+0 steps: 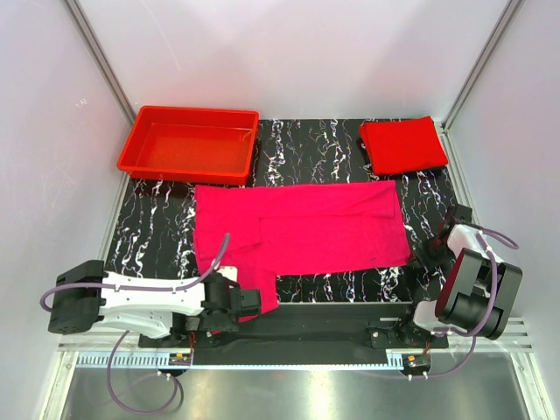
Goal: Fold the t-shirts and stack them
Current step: Fold the tshirt
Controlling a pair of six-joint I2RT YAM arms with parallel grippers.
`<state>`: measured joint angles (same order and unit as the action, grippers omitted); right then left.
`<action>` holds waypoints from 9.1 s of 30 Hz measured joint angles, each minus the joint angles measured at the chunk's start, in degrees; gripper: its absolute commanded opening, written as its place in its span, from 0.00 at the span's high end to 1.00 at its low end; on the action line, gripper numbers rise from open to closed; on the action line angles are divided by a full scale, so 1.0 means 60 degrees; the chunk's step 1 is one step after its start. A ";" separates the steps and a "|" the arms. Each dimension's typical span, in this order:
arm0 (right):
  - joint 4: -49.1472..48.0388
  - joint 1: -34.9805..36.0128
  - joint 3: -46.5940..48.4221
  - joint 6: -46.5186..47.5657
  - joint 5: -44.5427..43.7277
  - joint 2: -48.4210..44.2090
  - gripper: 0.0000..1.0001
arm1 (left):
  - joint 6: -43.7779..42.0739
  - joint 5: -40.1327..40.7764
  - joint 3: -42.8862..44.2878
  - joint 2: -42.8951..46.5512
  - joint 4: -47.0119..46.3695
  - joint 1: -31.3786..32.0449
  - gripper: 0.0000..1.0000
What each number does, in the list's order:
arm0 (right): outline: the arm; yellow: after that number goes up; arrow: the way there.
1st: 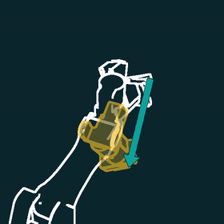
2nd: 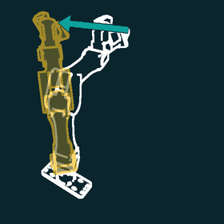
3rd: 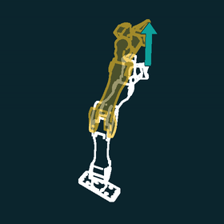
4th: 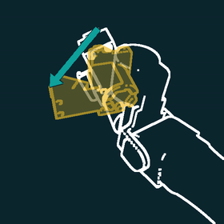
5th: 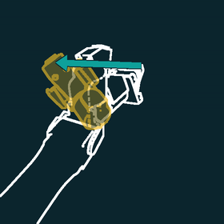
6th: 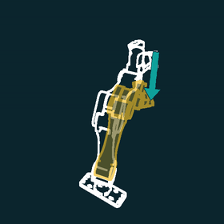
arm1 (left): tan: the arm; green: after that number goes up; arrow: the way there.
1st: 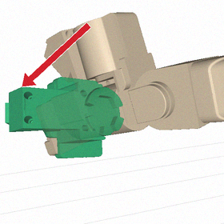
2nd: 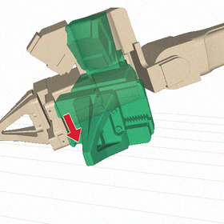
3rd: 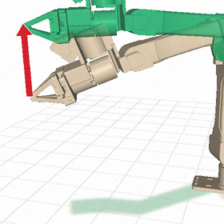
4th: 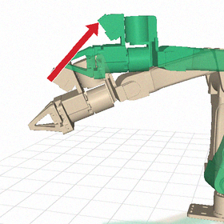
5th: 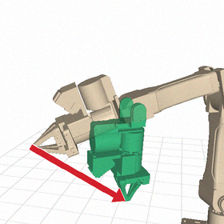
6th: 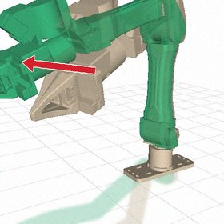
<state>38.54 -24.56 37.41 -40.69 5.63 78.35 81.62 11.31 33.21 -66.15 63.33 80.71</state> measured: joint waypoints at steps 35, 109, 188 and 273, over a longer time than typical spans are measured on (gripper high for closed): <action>-0.0259 0.0000 0.0015 0.0408 0.0368 0.0058 1.00 | -0.1745 0.2116 0.2892 -0.0313 0.1224 -0.1523 1.00; 0.2463 0.2080 0.8939 0.2816 0.0565 0.6980 0.58 | -1.0003 0.2102 1.1162 -0.7563 -0.1020 -1.0200 0.50; 0.2091 0.0943 0.2597 0.2262 0.0488 0.2350 0.60 | -0.6036 -0.2022 0.1676 -0.1195 -0.2958 -1.4291 0.37; 0.2197 0.5202 0.4754 0.3381 0.1920 0.1071 0.34 | -0.5752 -0.3275 0.8018 -0.7876 -0.5384 -0.9449 0.52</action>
<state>51.72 6.66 65.93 -20.40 17.15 84.77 47.11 -8.34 81.32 -113.40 31.03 24.01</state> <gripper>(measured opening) 0.655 0.474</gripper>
